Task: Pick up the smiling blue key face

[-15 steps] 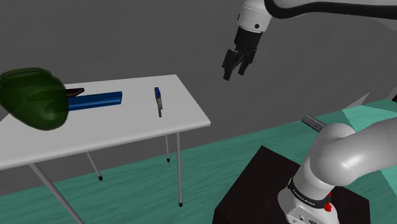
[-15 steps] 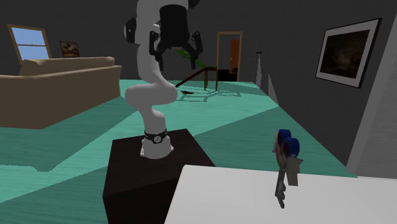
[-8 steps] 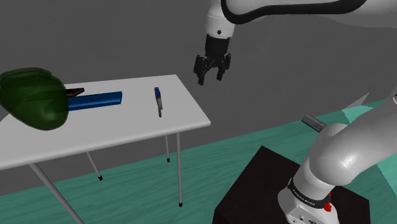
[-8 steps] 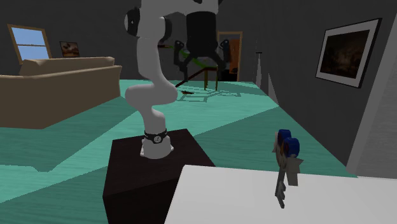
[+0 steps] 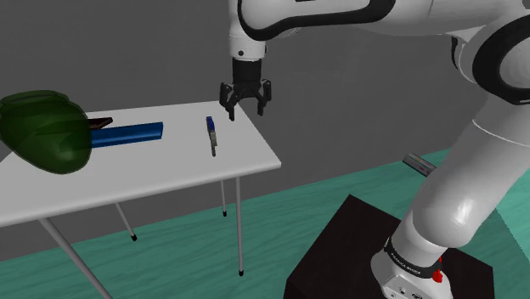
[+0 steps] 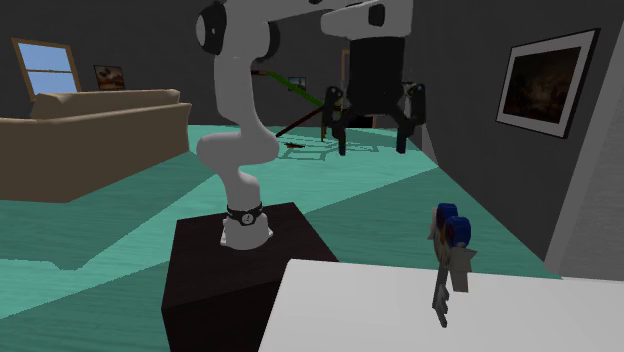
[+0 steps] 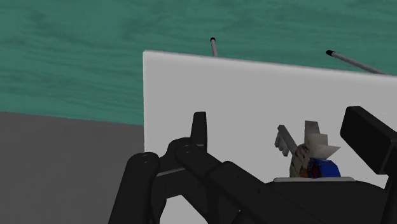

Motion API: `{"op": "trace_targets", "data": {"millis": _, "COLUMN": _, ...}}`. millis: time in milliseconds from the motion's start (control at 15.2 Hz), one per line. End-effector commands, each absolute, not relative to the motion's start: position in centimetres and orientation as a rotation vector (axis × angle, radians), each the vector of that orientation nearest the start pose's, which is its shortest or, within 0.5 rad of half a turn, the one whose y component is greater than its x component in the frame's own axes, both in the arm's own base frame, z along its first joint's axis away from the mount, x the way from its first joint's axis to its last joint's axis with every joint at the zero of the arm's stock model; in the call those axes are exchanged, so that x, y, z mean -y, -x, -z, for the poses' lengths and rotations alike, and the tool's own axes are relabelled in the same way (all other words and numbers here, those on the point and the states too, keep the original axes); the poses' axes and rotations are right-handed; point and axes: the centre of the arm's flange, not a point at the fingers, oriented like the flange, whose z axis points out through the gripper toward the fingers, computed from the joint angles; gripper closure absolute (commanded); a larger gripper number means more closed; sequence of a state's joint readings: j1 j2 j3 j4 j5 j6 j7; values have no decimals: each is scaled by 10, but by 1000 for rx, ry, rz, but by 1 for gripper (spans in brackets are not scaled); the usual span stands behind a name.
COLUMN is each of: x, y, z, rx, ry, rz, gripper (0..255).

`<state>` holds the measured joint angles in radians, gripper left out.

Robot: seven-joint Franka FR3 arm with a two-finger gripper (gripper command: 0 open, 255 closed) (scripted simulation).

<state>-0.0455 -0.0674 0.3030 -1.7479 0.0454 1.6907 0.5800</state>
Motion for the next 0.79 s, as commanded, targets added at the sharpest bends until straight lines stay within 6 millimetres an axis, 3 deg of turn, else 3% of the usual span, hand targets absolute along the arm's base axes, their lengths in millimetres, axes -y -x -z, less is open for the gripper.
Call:
{"op": "trace_targets", "data": {"millis": 0, "x": -158, "y": -549, "z": -578, "rx": -563, "ry": 3062, "rz": -47, "gripper": 0}}
{"op": "trace_targets", "data": {"millis": 462, "x": -190, "y": -639, "z": -540, "rx": -734, "ry": 3014, "rz": -185, "gripper": 0}}
{"op": "trace_targets", "data": {"millis": 726, "x": -192, "y": -644, "z": -522, "rx": -743, "ry": 3010, "rz": -192, "gripper": 0}}
